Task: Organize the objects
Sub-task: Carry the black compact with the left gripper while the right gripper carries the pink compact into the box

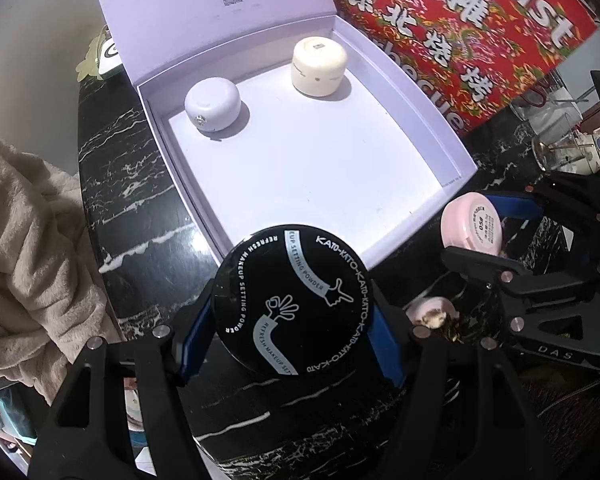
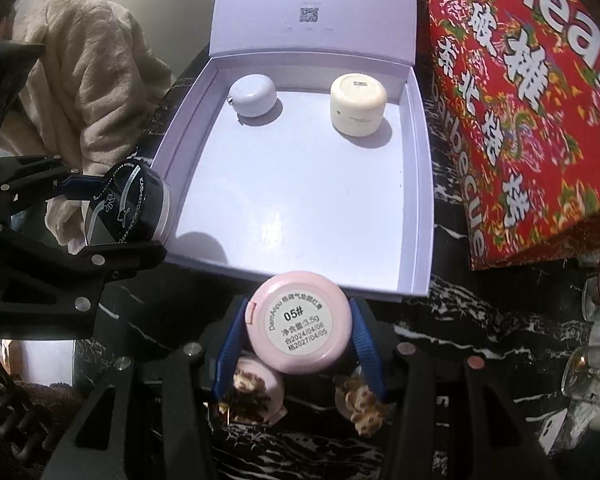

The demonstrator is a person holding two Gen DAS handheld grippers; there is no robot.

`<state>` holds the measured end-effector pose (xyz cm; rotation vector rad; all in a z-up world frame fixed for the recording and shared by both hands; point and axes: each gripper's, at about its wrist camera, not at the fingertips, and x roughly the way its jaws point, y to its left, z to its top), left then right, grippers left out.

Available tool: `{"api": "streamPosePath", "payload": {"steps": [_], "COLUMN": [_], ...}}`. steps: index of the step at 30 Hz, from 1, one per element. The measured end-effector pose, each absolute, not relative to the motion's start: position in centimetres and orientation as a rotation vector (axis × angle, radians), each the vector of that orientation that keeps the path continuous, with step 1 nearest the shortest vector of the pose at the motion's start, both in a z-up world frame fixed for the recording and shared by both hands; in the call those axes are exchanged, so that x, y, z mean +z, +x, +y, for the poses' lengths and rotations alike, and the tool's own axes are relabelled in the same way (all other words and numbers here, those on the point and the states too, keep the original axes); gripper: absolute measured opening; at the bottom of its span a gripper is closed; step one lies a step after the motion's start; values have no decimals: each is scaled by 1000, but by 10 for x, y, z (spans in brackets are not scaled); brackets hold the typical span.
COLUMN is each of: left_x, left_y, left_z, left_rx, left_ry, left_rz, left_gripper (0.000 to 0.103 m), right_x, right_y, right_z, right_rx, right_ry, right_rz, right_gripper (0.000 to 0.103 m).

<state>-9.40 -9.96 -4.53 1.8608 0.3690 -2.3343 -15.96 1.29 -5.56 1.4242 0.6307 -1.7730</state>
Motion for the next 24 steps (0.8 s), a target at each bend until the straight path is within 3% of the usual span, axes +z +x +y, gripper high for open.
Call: {"api": "streamPosePath", "payload": {"steps": [24], "left_x": [-57], "left_y": [-134], "left_z": [-140], "left_rx": [-2319], "left_ry": [1810], "left_rz": [366], "left_gripper": [67], "right_x": [-78], "right_y": [-201], "right_z": [-31], "right_rx": [-1722], "right_ry": [1419], "right_rz": [649], "right_gripper": [52]}}
